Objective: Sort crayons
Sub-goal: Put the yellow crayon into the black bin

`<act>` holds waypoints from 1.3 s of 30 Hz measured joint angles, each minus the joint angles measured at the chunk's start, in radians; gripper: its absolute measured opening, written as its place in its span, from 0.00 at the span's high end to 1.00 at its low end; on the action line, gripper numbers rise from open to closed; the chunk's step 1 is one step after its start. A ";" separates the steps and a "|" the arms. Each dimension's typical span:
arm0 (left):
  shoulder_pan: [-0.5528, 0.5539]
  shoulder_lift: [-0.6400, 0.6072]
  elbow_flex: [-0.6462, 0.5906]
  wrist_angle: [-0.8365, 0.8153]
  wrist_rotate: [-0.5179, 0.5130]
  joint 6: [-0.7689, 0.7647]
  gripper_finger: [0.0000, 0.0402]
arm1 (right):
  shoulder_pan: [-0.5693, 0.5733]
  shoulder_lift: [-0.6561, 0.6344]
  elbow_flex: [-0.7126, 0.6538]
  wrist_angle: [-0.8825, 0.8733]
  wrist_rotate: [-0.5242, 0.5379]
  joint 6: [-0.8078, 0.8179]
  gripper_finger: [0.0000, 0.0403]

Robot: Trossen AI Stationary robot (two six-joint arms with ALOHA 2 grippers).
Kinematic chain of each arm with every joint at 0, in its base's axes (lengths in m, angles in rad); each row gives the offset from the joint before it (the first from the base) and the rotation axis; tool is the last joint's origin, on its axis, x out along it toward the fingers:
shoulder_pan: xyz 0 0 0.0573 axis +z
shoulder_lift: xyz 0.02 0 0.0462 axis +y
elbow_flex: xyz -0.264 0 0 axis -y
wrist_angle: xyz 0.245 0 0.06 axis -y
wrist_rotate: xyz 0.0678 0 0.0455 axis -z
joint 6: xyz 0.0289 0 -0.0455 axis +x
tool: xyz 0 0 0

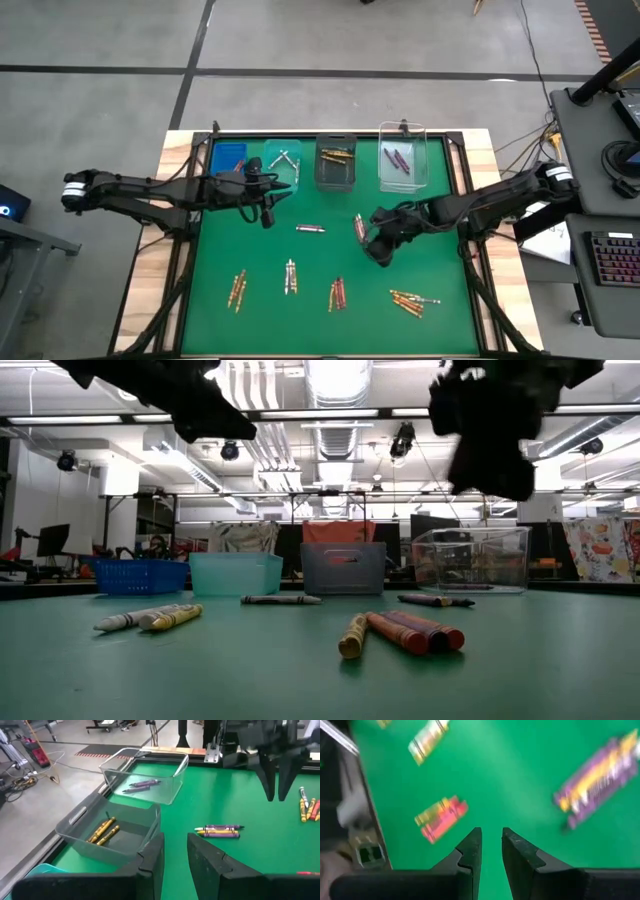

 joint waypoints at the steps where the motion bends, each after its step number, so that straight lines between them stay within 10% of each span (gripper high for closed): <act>1: 0.000 -0.001 0.000 -0.004 0.000 0.000 0.84 | 0.010 0.007 0.000 -0.031 -0.018 0.015 0.84; 15: 0.000 0.014 0.001 0.001 0.000 0.000 0.84 | 0.203 0.085 0.079 -0.308 -0.176 0.245 0.84; 28: 0.000 0.015 0.001 0.001 0.000 0.000 0.84 | 0.333 0.271 0.252 -0.534 -0.083 -0.072 0.84; 39: 0.001 0.015 0.001 -0.009 0.000 0.000 0.84 | 0.451 0.372 0.282 -0.525 0.021 -0.019 0.76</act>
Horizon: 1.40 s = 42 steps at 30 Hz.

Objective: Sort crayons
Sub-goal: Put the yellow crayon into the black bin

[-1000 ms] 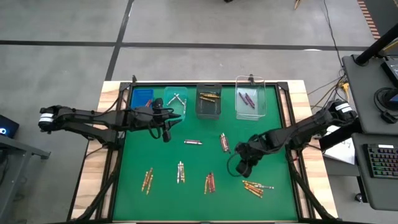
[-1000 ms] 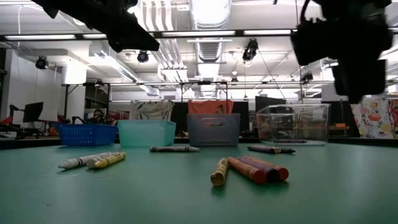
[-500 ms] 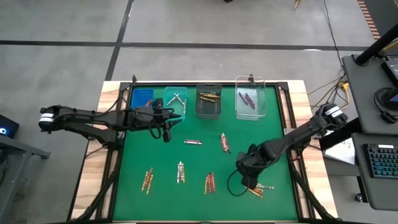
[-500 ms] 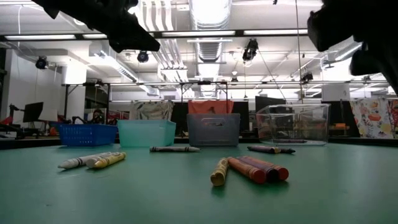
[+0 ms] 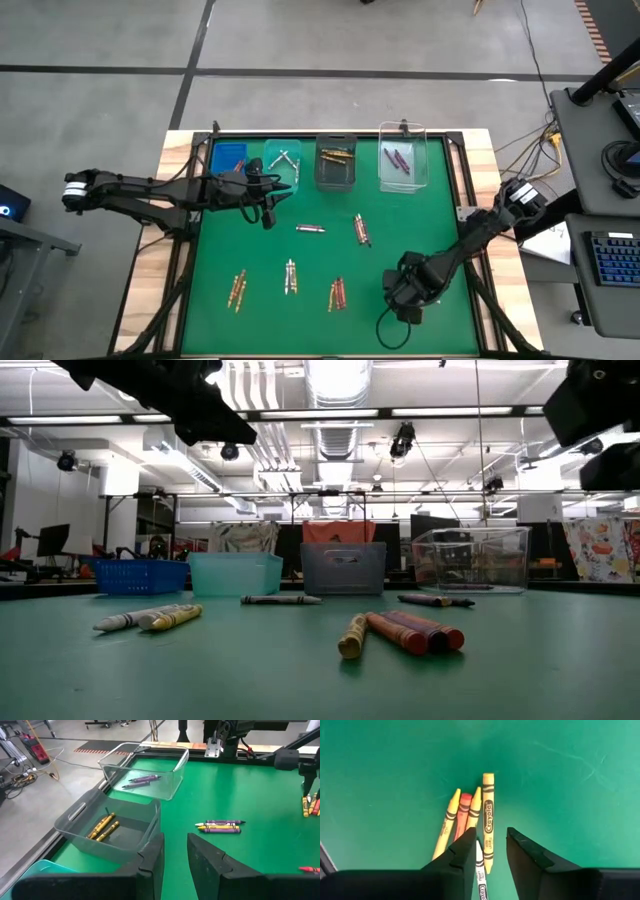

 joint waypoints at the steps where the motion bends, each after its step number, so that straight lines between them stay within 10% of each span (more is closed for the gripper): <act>1: 0.000 0.000 0.000 -0.001 0.000 0.000 0.84 | 0.009 0.007 0.000 -0.001 0.001 0.009 0.75; 24: 0.000 0.000 0.000 0.000 0.000 0.000 0.84 | 0.041 0.117 -0.007 -0.006 0.059 0.016 0.72; 42: 0.000 0.000 -0.001 0.002 0.000 0.000 0.84 | 0.020 0.107 -0.011 -0.010 0.088 0.008 0.97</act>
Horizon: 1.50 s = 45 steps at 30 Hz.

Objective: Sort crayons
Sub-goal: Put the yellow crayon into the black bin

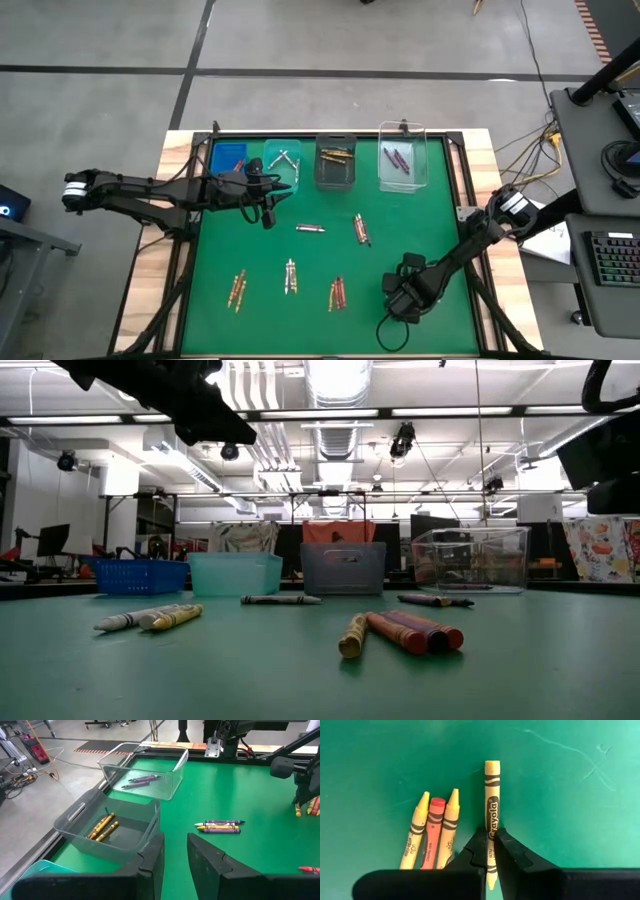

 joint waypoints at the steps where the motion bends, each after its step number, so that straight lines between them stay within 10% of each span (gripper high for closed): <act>1: 0.000 0.000 0.000 0.002 0.000 0.000 0.84 | -0.002 -0.005 0.000 -0.003 0.004 0.000 0.97; 19: 0.000 0.000 0.000 0.016 0.000 0.004 0.84 | -0.302 -0.136 0.155 0.036 0.115 -0.275 0.97; 45: 0.000 -0.133 0.000 0.019 -0.001 0.089 0.84 | -0.900 0.127 0.635 0.095 0.113 -1.051 0.97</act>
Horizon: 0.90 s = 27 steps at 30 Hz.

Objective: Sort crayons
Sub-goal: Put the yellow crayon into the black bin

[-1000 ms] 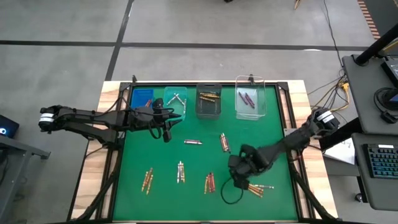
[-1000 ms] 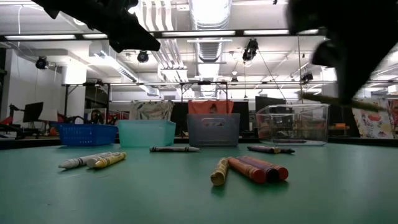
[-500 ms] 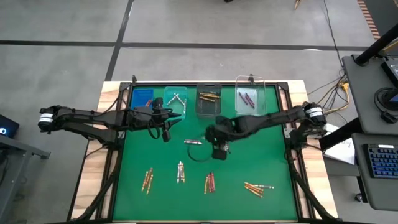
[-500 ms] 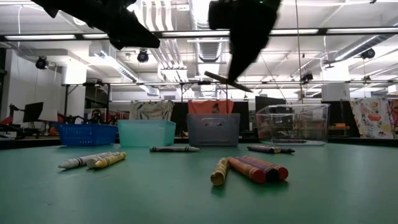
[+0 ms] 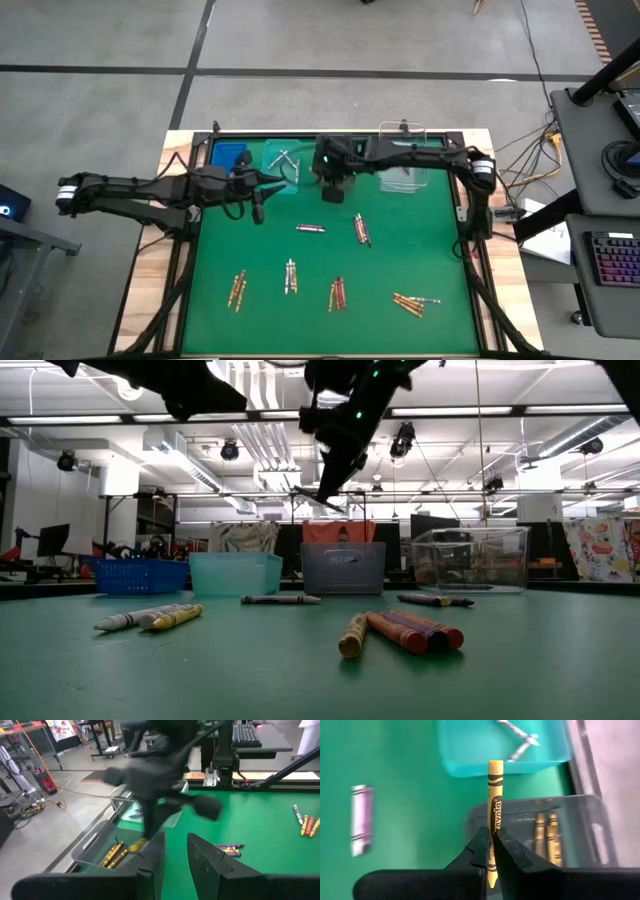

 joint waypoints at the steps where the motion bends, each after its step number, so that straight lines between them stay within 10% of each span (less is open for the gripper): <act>1: 0.000 -0.003 0.000 0.001 0.000 0.007 0.84 | -0.021 0.017 0.017 -0.001 0.000 -0.009 0.97; 27: 0.000 -0.013 0.000 -0.038 -0.019 0.043 0.84 | -0.244 0.326 0.293 -0.293 -0.015 -0.198 0.97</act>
